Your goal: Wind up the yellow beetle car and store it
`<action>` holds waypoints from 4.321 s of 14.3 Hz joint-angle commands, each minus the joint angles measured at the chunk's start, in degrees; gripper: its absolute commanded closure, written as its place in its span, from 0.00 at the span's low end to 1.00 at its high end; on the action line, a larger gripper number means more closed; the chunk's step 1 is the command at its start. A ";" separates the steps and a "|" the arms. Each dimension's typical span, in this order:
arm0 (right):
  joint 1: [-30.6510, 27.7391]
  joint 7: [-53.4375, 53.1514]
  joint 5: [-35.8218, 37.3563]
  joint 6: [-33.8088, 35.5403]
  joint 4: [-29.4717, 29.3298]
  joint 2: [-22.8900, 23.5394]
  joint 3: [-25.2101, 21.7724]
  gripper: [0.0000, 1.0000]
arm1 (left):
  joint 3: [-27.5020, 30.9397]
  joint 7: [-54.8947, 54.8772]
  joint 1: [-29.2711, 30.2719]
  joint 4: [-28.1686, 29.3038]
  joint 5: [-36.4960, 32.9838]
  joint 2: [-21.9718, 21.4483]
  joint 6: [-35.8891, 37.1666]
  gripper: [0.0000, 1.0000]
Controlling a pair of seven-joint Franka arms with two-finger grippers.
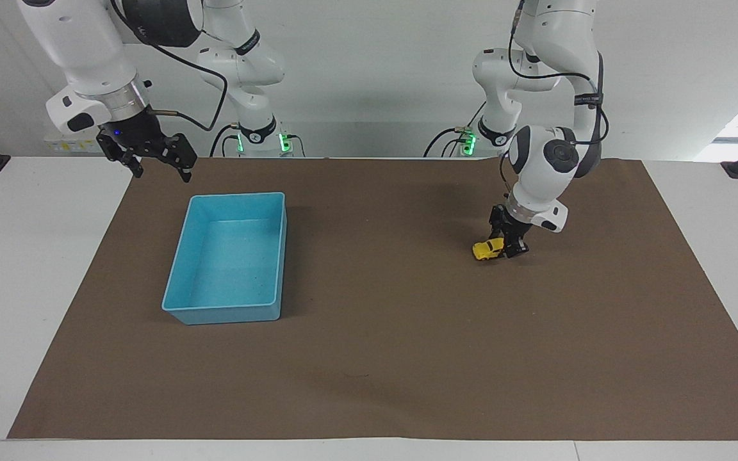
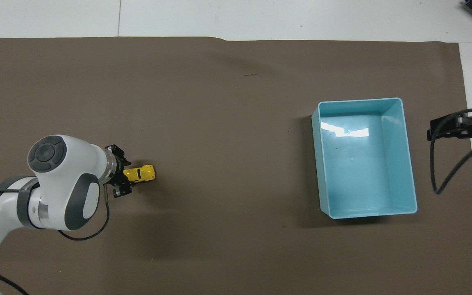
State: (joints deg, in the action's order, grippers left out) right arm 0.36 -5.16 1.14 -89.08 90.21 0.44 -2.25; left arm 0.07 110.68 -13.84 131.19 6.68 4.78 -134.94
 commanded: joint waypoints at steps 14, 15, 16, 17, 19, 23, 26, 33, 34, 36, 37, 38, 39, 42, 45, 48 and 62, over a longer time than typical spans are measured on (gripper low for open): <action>-0.97 0.86 -0.26 -1.44 1.10 -0.97 0.58 0.00 | -0.16 -3.01 0.66 -16.85 -1.67 1.37 10.93 0.00; -0.97 1.73 -0.18 -1.71 1.10 -0.97 0.58 0.00 | -0.16 -3.19 0.66 -16.94 -1.93 1.37 10.93 0.00; -0.63 1.65 0.00 -1.80 1.28 -1.06 0.58 0.00 | -0.16 -3.88 0.66 -16.94 -1.94 1.11 10.93 0.00; -0.53 1.39 -0.17 -2.15 1.45 -1.14 0.58 0.00 | -0.16 -5.37 0.66 -17.11 -1.94 0.67 11.19 0.00; 0.08 1.21 -0.17 -2.07 1.11 -0.36 0.58 0.00 | -0.16 -8.97 0.75 -18.95 -1.94 0.49 13.55 0.00; 1.74 -1.76 0.00 -2.15 -1.17 2.72 0.75 0.00 | 0.02 -18.90 0.84 -23.61 -1.85 0.14 17.69 0.00; 4.12 -12.90 0.18 -3.99 -1.36 4.39 0.75 0.00 | 0.11 -24.44 1.62 -27.38 -1.85 0.14 21.37 0.00; 7.20 -40.06 -0.44 -8.38 -1.10 7.47 0.93 0.00 | 0.11 -46.94 4.35 -29.15 -1.85 -4.51 27.45 0.00; 8.33 -43.67 -0.44 -8.65 -1.18 8.51 0.93 0.00 | 0.11 -48.52 4.35 -29.15 -1.85 -4.95 27.62 0.00; 10.18 -52.01 -0.44 -9.27 -1.18 9.66 1.02 0.00 | 0.20 -53.00 4.44 -29.15 -1.94 -6.01 27.62 0.00; 11.15 -55.88 -0.44 -10.14 -1.09 10.71 1.02 0.00 | 0.20 -56.15 4.79 -29.15 -1.94 -6.45 27.62 0.00; 11.85 -59.84 -0.44 -11.19 -0.92 11.50 1.02 0.00 | 0.20 -60.19 5.84 -29.24 -1.94 -6.71 27.62 0.00; 12.64 -63.53 -0.44 -12.16 -0.83 12.38 1.02 0.00 | 0.11 -64.32 6.54 -29.33 -1.94 -7.33 27.62 0.00; 14.14 -73.47 -0.44 -15.68 -0.04 14.58 1.02 0.00 | 0.20 -78.37 8.04 -29.42 -1.94 -8.21 28.50 0.00; 16.69 -83.93 -0.61 -19.45 0.57 17.31 1.02 0.00 | 0.20 -91.30 8.57 -29.42 -1.94 -8.47 30.17 0.00; 18.27 -90.00 -0.61 -22.97 2.94 18.36 1.02 0.00 | 0.02 -101.77 8.57 -30.81 -8.22 -8.47 35.16 0.00; 23.28 -108.74 10.37 -41.53 19.56 20.74 0.93 0.00 | 0.37 -106.72 8.40 -34.07 -7.39 -11.11 38.17 0.00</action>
State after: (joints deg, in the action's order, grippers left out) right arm 23.95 -111.87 9.91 -128.69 107.39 22.39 -1.66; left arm 0.80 4.73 -6.26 97.42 -1.80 -5.65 -97.95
